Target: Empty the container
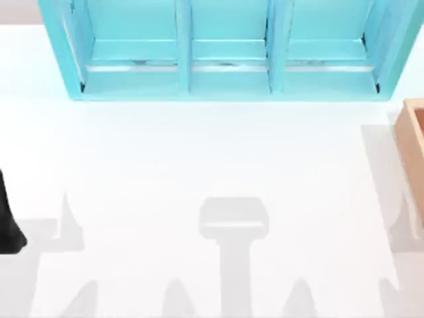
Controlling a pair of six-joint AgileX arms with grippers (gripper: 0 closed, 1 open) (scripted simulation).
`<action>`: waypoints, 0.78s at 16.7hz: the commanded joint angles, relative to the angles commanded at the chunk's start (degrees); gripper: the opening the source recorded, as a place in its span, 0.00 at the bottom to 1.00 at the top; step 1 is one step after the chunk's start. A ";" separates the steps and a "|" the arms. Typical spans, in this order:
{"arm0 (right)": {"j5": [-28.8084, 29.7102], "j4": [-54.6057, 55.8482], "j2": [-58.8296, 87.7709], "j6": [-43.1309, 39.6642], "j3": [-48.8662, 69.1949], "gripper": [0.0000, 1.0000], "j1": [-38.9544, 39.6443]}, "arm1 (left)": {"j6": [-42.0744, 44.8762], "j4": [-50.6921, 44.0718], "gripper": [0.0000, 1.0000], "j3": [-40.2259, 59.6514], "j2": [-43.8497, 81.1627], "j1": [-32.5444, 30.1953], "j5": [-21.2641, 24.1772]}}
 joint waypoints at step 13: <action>-0.06 -28.28 35.17 -7.82 28.15 1.00 -8.02 | 0.00 0.00 1.00 0.00 0.00 0.00 0.00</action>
